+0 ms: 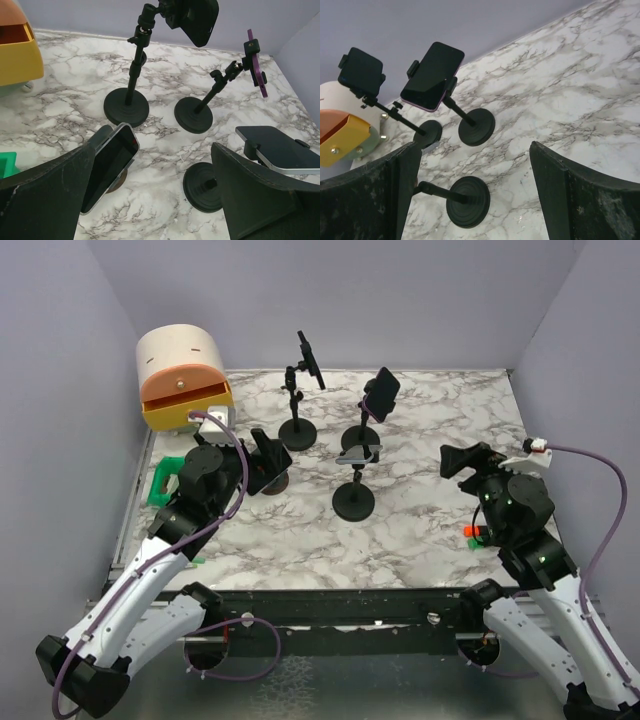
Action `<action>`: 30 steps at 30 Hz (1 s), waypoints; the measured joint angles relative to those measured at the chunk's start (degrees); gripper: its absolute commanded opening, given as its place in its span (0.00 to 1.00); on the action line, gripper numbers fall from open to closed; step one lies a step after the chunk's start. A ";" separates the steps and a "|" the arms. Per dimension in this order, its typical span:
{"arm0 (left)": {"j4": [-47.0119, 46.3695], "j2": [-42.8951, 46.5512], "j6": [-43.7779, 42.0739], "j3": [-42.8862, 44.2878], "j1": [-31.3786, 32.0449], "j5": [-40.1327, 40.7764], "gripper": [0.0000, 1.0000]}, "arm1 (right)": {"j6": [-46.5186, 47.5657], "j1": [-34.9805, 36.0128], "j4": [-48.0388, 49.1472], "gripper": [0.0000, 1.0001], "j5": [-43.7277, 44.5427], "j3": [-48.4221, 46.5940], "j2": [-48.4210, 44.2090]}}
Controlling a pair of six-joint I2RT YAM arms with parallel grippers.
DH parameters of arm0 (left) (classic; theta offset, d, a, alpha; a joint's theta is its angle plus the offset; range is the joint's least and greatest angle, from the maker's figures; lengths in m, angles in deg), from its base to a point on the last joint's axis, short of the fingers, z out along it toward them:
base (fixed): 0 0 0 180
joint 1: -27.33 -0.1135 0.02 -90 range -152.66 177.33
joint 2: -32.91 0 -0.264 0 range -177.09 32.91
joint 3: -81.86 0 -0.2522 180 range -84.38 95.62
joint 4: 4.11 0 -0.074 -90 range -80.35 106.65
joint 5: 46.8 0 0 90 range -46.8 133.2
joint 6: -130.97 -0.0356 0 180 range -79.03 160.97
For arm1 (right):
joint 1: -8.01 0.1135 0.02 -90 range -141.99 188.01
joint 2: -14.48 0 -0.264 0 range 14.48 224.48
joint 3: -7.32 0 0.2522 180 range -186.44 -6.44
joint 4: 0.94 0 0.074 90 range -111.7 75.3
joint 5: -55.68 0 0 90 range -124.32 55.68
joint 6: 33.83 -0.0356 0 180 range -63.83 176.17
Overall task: Remove the phone from the phone stand
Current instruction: Pick up the phone stand with the phone at the center of the board.
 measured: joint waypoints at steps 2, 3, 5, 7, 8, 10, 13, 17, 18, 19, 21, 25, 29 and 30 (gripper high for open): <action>-0.28 0.39 0.07 -0.22 0.00 0.26 0.99 | 0.00 0.00 -0.35 0.93 1.77 0.02 -0.44; -0.44 0.76 0.07 -0.50 0.00 0.35 0.99 | 0.04 0.00 -0.52 0.93 2.58 0.04 -0.76; -0.52 1.57 0.07 -0.92 0.00 0.46 0.99 | 0.98 0.00 -0.59 0.93 3.39 0.04 -1.64; -0.59 2.27 0.04 -1.07 0.00 0.57 0.99 | 3.21 0.00 -0.52 0.93 3.32 0.04 -2.86; -0.72 2.45 0.04 -1.07 0.00 0.61 0.99 | 4.55 0.00 -0.44 0.93 2.84 0.04 -3.34; -1.05 2.69 0.04 -1.09 0.00 0.63 0.99 | 7.32 0.00 -0.33 0.93 0.87 -0.02 -3.91; -1.51 2.86 0.04 -1.27 0.00 0.63 0.99 | 10.86 0.00 -0.63 0.90 -3.21 -1.14 -3.56; -1.86 3.10 0.00 -1.68 0.00 0.61 0.99 | 15.26 0.00 -1.18 0.86 -13.81 -5.40 -1.92; -1.86 3.17 0.00 -1.70 0.00 0.61 0.99 | 16.28 0.00 -1.22 0.85 -18.10 -6.80 -1.31; -1.86 3.21 0.00 -1.73 0.00 0.61 0.99 | 17.18 0.00 -1.22 0.85 -21.40 -7.82 -0.70; -1.90 3.26 0.00 -1.73 0.00 0.61 0.99 | 18.62 0.00 -1.18 0.84 -28.02 -9.20 0.52; -2.03 3.26 -0.02 -1.75 0.00 0.57 0.99 | 20.59 0.00 -1.11 0.82 -38.66 -8.96 3.04; -2.29 3.26 -0.02 -1.79 0.00 0.11 0.99 | 22.14 0.46 0.90 0.78 -47.67 -6.25 4.44; -2.32 3.23 -0.02 -1.79 0.00 -0.07 0.99 | 22.62 0.72 1.70 0.76 -49.44 -5.33 4.44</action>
